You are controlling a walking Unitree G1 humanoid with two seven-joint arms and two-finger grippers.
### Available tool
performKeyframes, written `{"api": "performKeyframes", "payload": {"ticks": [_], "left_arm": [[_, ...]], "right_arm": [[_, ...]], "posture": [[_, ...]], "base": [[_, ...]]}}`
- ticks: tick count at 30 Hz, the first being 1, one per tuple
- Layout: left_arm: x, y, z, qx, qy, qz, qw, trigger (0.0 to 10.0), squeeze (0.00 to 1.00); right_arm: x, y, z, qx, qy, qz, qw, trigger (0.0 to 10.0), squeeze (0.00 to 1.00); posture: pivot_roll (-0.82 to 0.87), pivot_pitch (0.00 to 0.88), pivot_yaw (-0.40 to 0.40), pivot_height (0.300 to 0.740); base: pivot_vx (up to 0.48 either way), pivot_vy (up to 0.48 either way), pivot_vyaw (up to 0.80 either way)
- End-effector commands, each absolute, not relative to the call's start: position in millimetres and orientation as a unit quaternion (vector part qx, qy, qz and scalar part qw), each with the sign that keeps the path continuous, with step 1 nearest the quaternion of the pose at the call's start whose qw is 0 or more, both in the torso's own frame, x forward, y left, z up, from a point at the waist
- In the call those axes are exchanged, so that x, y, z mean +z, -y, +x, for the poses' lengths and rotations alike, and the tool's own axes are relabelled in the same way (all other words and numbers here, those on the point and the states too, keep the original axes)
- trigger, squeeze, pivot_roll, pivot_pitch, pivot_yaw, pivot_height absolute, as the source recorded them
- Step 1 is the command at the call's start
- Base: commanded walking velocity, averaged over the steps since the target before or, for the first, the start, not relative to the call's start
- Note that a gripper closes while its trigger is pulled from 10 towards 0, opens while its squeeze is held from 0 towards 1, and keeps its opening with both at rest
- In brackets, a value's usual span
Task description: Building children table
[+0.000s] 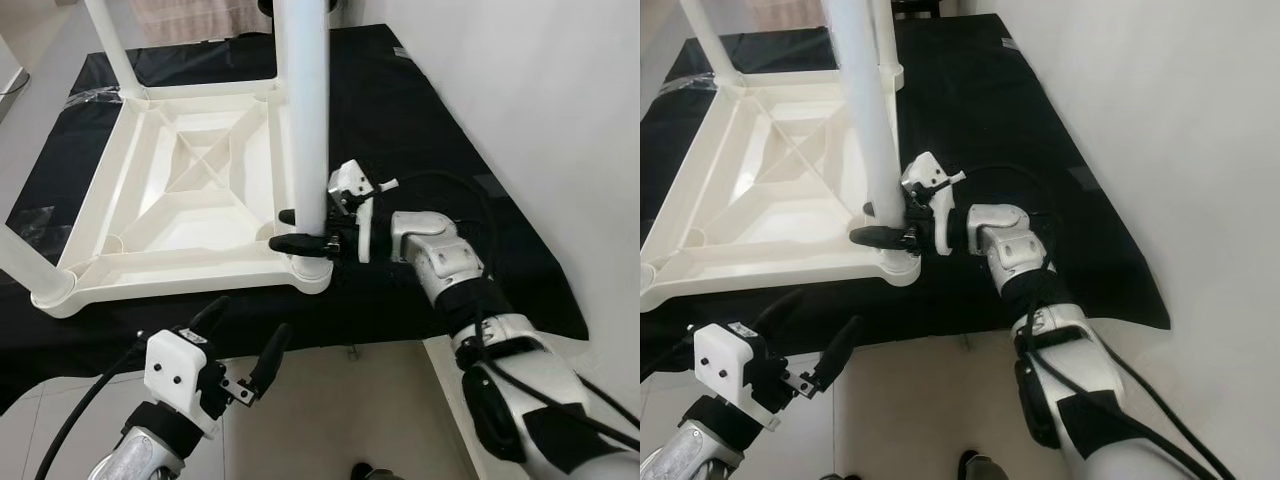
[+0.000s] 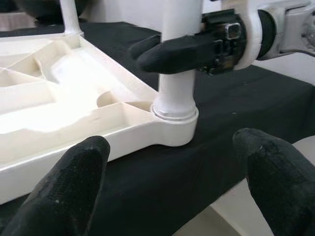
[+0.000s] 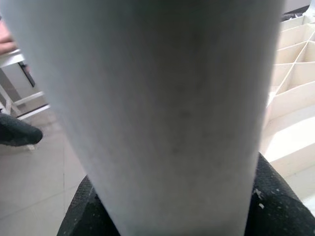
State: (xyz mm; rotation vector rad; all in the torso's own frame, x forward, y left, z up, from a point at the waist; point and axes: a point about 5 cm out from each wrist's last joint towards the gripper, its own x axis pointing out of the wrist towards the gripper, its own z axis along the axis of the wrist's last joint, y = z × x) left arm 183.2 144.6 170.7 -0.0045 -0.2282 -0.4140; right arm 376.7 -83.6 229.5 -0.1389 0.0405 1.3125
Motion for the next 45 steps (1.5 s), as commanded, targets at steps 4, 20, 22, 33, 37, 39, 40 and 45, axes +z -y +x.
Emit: {"api": "performKeyframes", "payload": {"ticks": [4, 20, 22, 33, 37, 39, 40, 45], "left_arm": [[170.5, -143.5, 180.9, -0.207, 0.112, 0.001, 0.972, 10.0, 0.0], [169.3, -147.4, 187.5, -0.212, 0.112, 0.002, 0.971, 10.0, 0.0], [169.2, -146.9, 188.0, -0.211, 0.112, 0.002, 0.971, 10.0, 0.0], [169.4, -147.1, 189.1, -0.202, 0.117, 0.004, 0.972, 10.0, 0.0], [169.4, -147.0, 189.6, -0.204, 0.117, 0.003, 0.972, 10.0, 0.0], [169.6, -146.4, 189.9, -0.205, 0.118, 0.003, 0.972, 10.0, 0.0], [169.7, -146.0, 189.9, -0.204, 0.118, 0.003, 0.972, 10.0, 0.0], [169.9, -145.6, 189.7, -0.203, 0.119, 0.003, 0.972, 10.0, 0.0]], "right_arm": [[228.1, 86.2, 376.0, 0.619, -0.014, -0.031, 0.784, 0.0, 0.0], [142.3, 4.4, 319.9, 0.334, -0.048, -0.005, 0.941, 0.0, 0.0], [144.3, 2.1, 325.4, 0.343, -0.046, -0.008, 0.938, 0.0, 0.0], [177.6, 9.2, 336.4, 0.394, 0.008, 0.0, 0.919, 10.0, 1.0], [196.3, 15.6, 334.6, 0.412, 0.032, 0.004, 0.911, 10.0, 1.0], [208.1, 23.8, 335.3, 0.449, 0.05, -0.012, 0.892, 10.0, 0.85], [212.6, 32.4, 336.1, 0.488, 0.06, -0.041, 0.87, 10.0, 0.0], [223.2, 65.7, 347.8, 0.551, 0.061, -0.108, 0.825, 10.0, 0.0]], "posture": [[0.08, 0.212, -0.018, 0.74], [0.04, 0.197, 0.002, 0.74], [0.04, 0.195, -0.006, 0.74], [0.04, 0.195, -0.008, 0.74], [0.04, 0.195, -0.008, 0.74], [0.03, 0.196, -0.01, 0.74], [0.03, 0.197, -0.014, 0.74], [0.04, 0.199, -0.016, 0.74]], "base": [[0.0, 0.0, 0.0], [0.0, 0.0, 0.0], [0.0, 0.0, 0.0], [0.0, 0.0, 0.0], [0.0, 0.0, 0.0], [0.0, 0.0, 0.0], [0.0, 0.0, 0.0], [0.0, 0.0, 0.0]]}}
